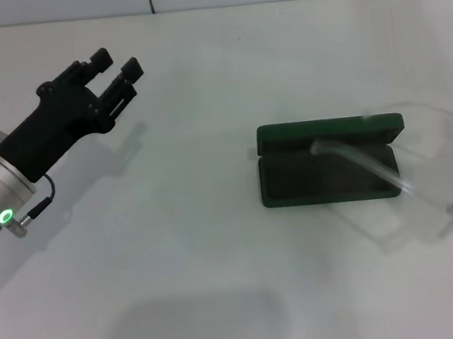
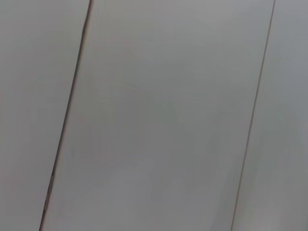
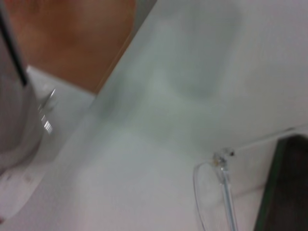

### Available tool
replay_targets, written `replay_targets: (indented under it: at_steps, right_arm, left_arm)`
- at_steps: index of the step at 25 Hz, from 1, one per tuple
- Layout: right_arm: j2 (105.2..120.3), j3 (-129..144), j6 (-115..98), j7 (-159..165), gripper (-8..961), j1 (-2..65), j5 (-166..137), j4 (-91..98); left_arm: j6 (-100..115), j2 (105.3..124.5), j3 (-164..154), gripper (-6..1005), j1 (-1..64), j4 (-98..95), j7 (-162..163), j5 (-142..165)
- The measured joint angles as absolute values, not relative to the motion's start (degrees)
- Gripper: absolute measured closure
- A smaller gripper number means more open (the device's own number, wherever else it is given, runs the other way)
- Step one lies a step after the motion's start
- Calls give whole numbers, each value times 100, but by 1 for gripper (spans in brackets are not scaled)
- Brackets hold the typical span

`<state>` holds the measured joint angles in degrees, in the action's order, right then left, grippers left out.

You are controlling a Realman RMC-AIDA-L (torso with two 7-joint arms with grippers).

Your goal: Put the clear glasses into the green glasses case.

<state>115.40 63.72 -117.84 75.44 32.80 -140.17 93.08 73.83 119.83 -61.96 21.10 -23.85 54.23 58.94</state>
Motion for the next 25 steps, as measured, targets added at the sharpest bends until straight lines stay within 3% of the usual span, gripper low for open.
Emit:
replay_targets:
  at_steps: [11, 25]
  right_arm:
    - [11547, 4750, -11548, 7100, 834, 2867, -12085, 8080]
    - [11580, 4722, -10554, 5786, 834, 2640, -9412, 4014]
  left_arm:
    - [7640, 11989, -6176, 400, 2255, -2337, 5361, 5692]
    - [8091, 11866, -5960, 397, 2206, -2422, 5416, 5277]
